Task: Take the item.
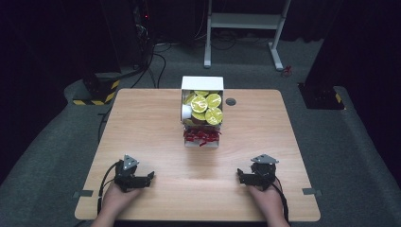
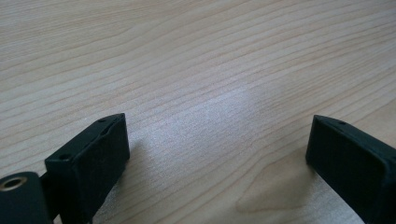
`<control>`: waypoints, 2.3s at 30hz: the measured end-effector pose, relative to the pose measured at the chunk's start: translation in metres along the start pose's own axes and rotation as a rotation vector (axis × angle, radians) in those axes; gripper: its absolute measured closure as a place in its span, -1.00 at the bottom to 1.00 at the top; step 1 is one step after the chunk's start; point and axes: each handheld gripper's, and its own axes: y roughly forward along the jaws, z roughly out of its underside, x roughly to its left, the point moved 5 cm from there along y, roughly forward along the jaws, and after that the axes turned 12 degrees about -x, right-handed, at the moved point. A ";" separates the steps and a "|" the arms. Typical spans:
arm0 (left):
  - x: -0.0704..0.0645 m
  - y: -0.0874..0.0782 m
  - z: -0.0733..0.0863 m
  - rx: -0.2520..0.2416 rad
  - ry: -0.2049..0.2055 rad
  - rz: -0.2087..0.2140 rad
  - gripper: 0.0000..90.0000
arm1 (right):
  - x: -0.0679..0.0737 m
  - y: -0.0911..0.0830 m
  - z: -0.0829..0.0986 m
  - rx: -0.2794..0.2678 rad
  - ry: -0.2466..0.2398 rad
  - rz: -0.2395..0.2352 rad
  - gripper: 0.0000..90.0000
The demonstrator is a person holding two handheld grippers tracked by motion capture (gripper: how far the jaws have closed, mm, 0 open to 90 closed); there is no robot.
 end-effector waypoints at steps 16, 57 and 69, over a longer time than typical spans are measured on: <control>0.000 0.000 0.000 -0.001 -0.001 -0.001 -0.85 | 0.000 -0.001 0.000 0.001 -0.001 -0.002 -0.82; 0.001 -0.001 0.000 0.003 0.007 -0.006 -0.84 | 0.018 -0.036 -0.045 -0.212 0.003 -0.054 -0.54; 0.001 -0.001 0.000 0.003 0.003 -0.005 -0.84 | 0.021 -0.042 -0.071 -0.247 -0.029 -0.054 -0.47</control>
